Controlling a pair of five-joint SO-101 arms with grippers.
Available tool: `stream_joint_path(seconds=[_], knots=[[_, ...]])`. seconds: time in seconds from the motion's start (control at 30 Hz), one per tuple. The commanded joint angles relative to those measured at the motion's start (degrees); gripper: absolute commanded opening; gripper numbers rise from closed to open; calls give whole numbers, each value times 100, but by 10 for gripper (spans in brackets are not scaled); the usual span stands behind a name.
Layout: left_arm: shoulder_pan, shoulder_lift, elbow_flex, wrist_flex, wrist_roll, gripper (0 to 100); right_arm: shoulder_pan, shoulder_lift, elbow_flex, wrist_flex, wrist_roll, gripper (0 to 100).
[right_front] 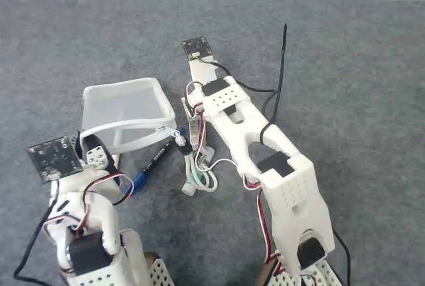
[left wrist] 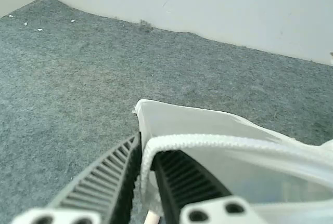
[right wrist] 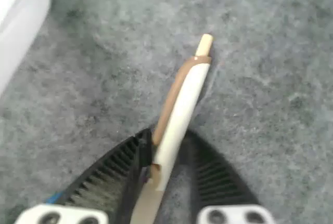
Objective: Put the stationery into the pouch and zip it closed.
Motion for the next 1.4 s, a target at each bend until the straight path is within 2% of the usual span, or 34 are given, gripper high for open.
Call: stream_joint_path(seconds=[0.0, 0.63, 1.13, 1.37], knots=[[-44, -97, -224, 0, 53, 13, 31, -75, -229, 189, -62, 20], [-44, -97, -171, -26, 44, 13, 321, -2185, -211, 2527, -70, 6], [-9, -97, -163, -26, -9, 13, 215, -4101, -202, 4303, -79, 6], [62, -79, -268, -53, -149, 13, -127, -5121, -193, 4875, -79, 6]])
